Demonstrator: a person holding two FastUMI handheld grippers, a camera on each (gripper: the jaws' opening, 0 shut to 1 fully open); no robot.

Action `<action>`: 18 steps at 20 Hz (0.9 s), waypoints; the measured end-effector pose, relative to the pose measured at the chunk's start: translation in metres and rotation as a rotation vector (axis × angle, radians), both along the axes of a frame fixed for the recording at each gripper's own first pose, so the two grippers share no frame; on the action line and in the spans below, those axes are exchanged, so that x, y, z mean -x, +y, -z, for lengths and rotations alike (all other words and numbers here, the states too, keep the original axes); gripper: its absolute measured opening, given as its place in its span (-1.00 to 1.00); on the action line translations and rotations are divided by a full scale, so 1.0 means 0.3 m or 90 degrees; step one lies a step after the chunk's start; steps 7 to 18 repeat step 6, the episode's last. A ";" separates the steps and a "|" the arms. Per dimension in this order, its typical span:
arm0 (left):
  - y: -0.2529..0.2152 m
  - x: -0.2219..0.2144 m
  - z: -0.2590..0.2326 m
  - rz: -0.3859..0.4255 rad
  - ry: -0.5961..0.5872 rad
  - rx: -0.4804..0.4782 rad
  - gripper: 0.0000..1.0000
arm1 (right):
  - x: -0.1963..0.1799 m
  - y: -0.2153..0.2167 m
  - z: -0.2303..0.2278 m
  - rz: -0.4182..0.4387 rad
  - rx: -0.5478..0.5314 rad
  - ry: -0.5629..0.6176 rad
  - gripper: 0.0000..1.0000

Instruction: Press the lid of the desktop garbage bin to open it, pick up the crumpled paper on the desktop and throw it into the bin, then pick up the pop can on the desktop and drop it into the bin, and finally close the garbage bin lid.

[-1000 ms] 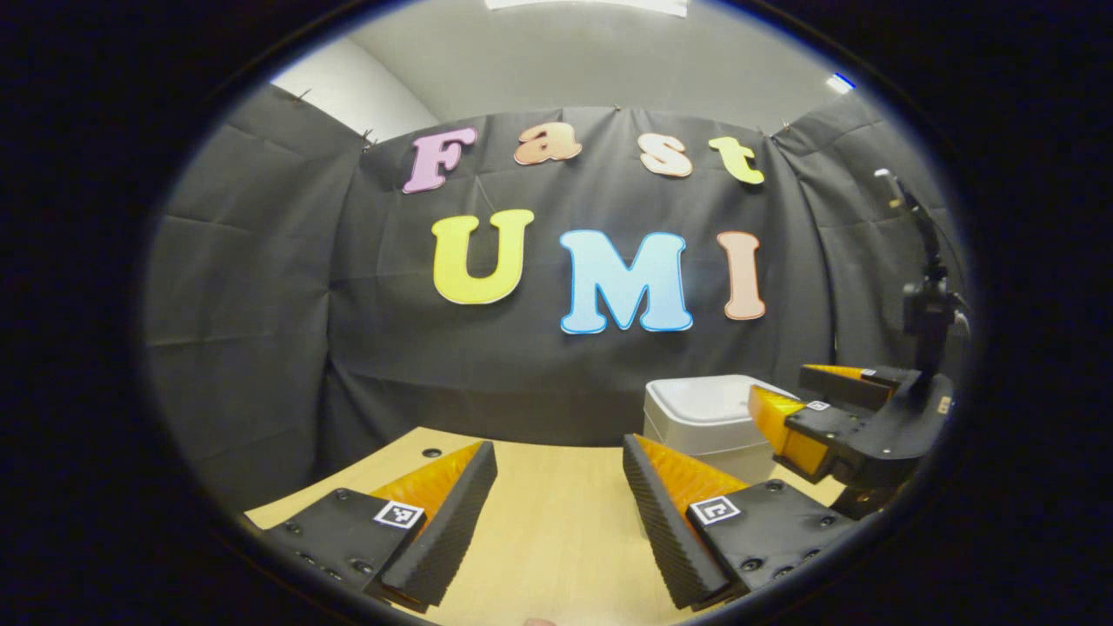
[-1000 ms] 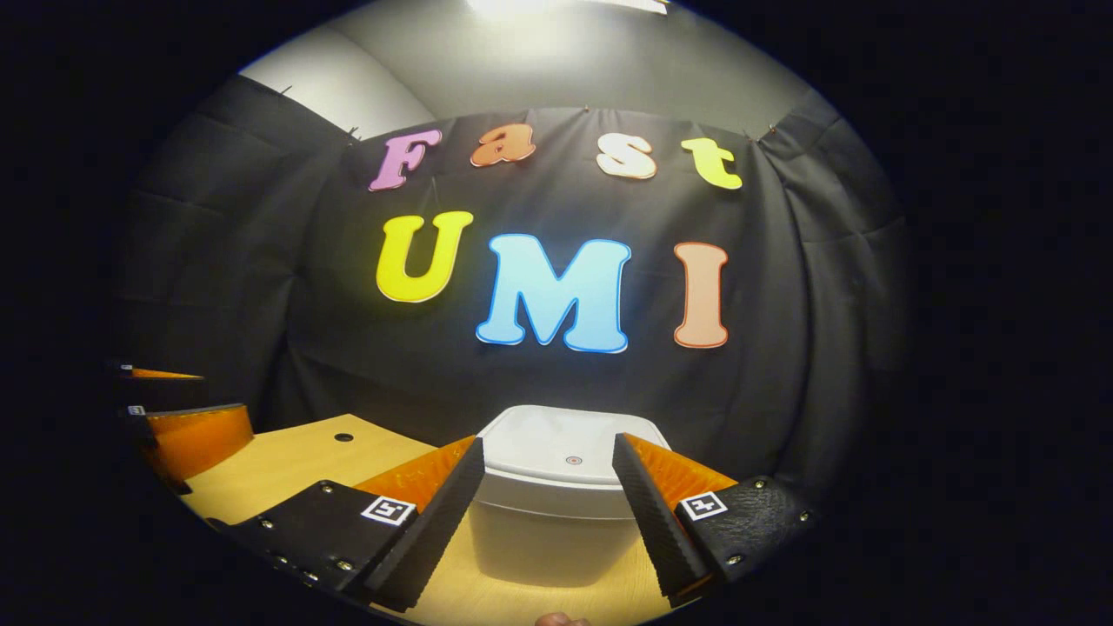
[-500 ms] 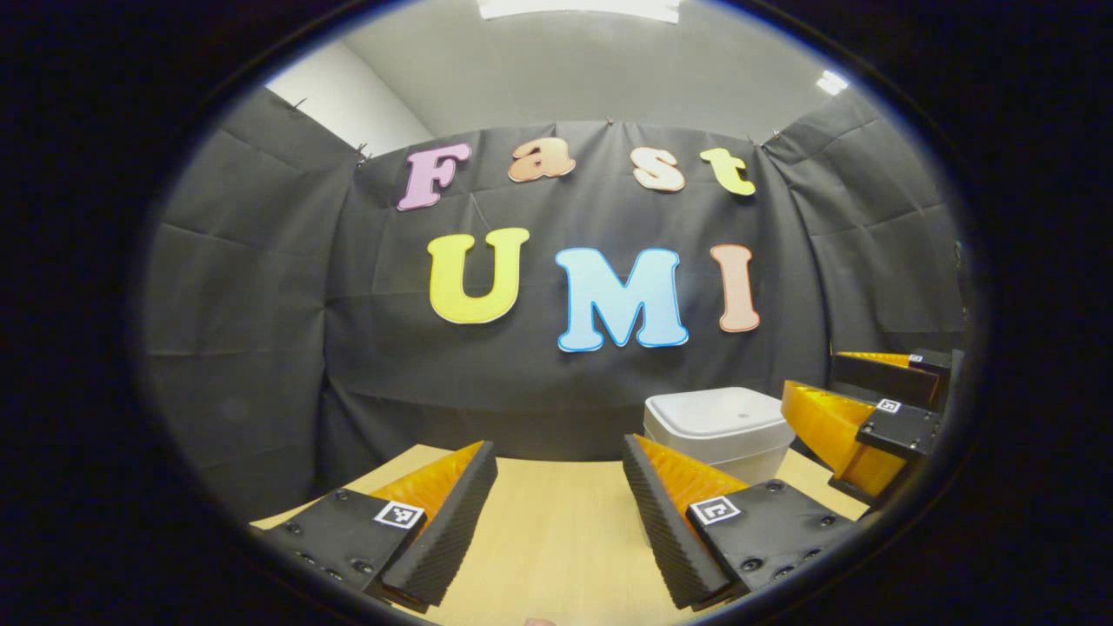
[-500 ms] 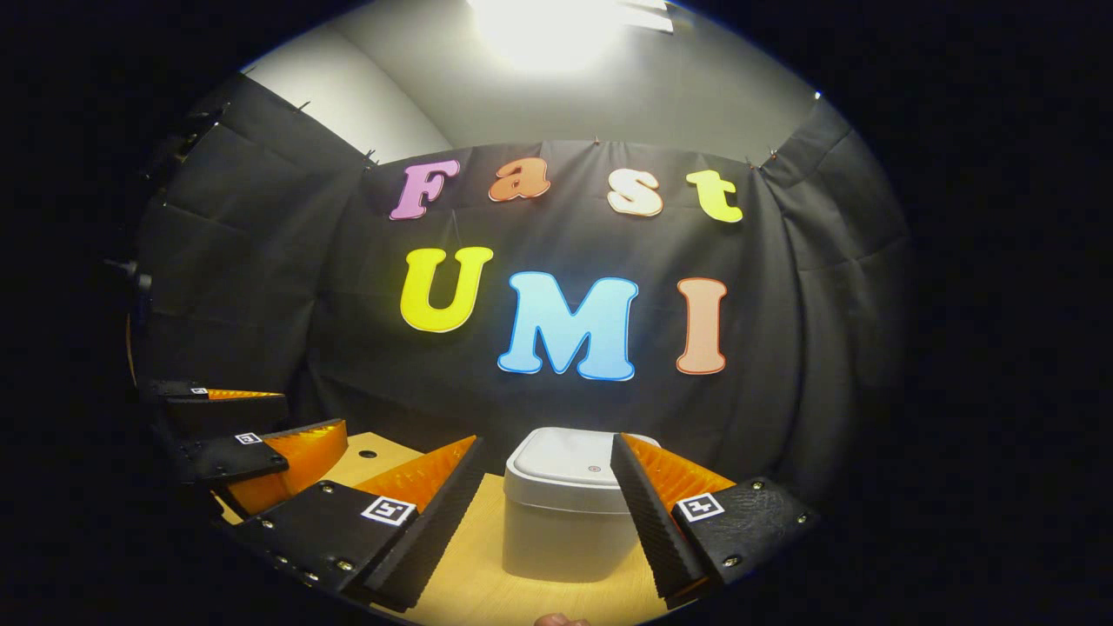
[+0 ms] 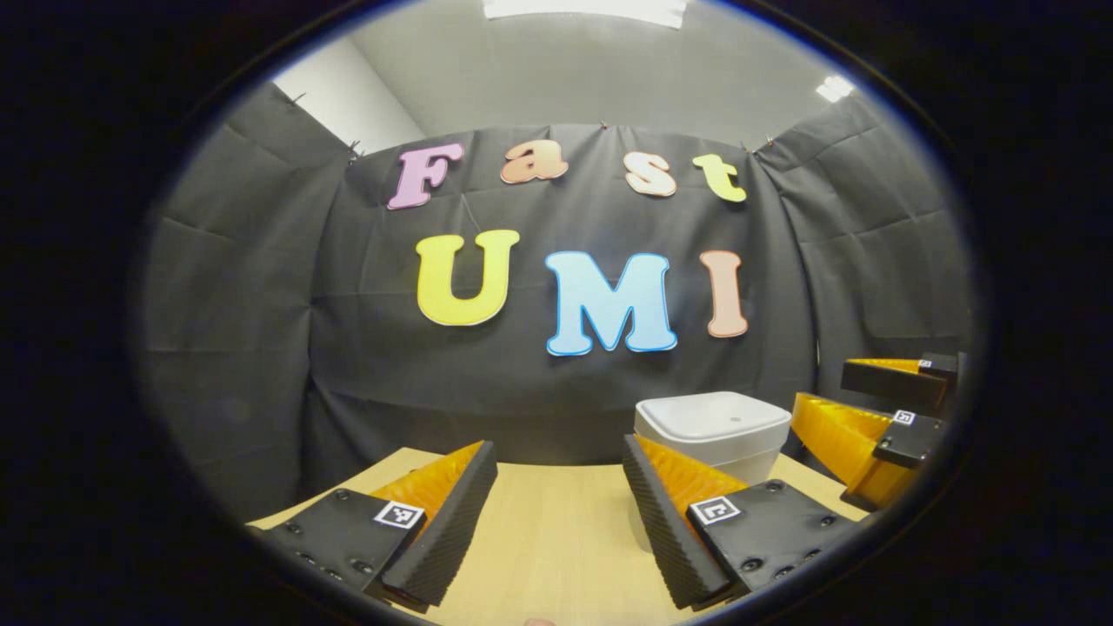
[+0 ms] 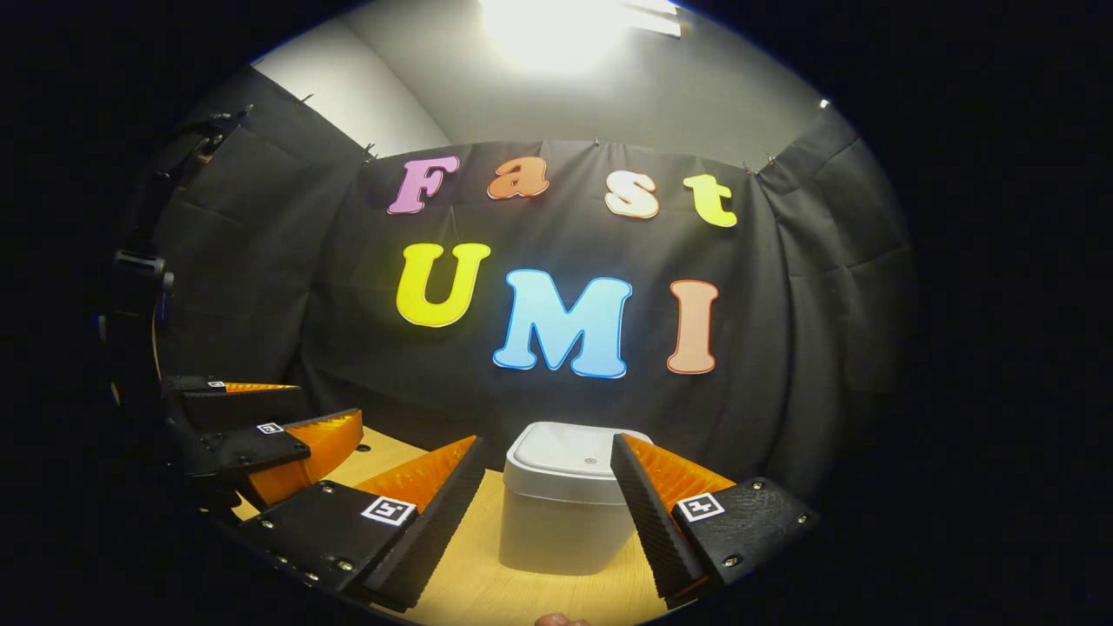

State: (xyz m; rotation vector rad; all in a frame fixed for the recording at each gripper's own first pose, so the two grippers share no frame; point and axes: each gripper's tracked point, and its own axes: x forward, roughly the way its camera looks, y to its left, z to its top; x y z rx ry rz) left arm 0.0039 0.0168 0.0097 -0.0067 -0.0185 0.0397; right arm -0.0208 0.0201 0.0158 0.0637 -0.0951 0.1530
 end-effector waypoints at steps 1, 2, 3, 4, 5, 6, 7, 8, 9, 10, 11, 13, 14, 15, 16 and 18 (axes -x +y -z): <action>-0.003 0.000 0.001 0.003 0.000 0.000 0.92 | 0.002 0.001 0.002 0.002 -0.001 0.002 0.87; -0.003 0.000 -0.003 0.004 -0.001 0.000 0.92 | 0.001 0.000 0.001 0.003 -0.002 0.004 0.87; -0.002 0.003 -0.004 0.004 -0.001 -0.001 0.92 | 0.004 -0.001 0.004 0.004 -0.003 0.006 0.87; -0.001 0.007 -0.002 0.005 -0.001 -0.001 0.92 | 0.003 0.000 0.007 0.005 -0.003 0.008 0.87; -0.004 0.006 0.001 0.007 -0.001 0.000 0.92 | 0.002 0.000 0.012 0.007 -0.003 0.010 0.87; -0.005 0.009 0.006 0.009 0.000 0.001 0.92 | 0.002 0.000 0.013 0.008 -0.003 0.012 0.87; -0.005 0.009 0.006 0.009 0.000 0.001 0.92 | 0.002 0.000 0.013 0.008 -0.003 0.012 0.87; -0.005 0.009 0.006 0.009 0.000 0.001 0.92 | 0.002 0.000 0.013 0.008 -0.003 0.012 0.87; -0.005 0.009 0.006 0.009 0.000 0.001 0.92 | 0.002 0.000 0.013 0.008 -0.003 0.012 0.87; -0.005 0.009 0.006 0.009 0.000 0.001 0.92 | 0.002 0.000 0.013 0.008 -0.003 0.012 0.87; -0.005 0.009 0.006 0.009 0.000 0.001 0.92 | 0.002 0.000 0.013 0.008 -0.003 0.012 0.87; -0.005 0.009 0.006 0.009 0.000 0.001 0.92 | 0.002 0.000 0.013 0.008 -0.003 0.012 0.87; -0.005 0.009 0.006 0.009 0.000 0.001 0.92 | 0.002 0.000 0.013 0.008 -0.003 0.012 0.87; -0.005 0.009 0.006 0.009 0.000 0.001 0.92 | 0.002 0.000 0.013 0.008 -0.003 0.012 0.87; -0.005 0.009 0.006 0.009 0.000 0.001 0.92 | 0.002 0.000 0.013 0.008 -0.003 0.012 0.87; -0.005 0.009 0.006 0.009 0.000 0.001 0.92 | 0.002 0.000 0.013 0.008 -0.003 0.012 0.87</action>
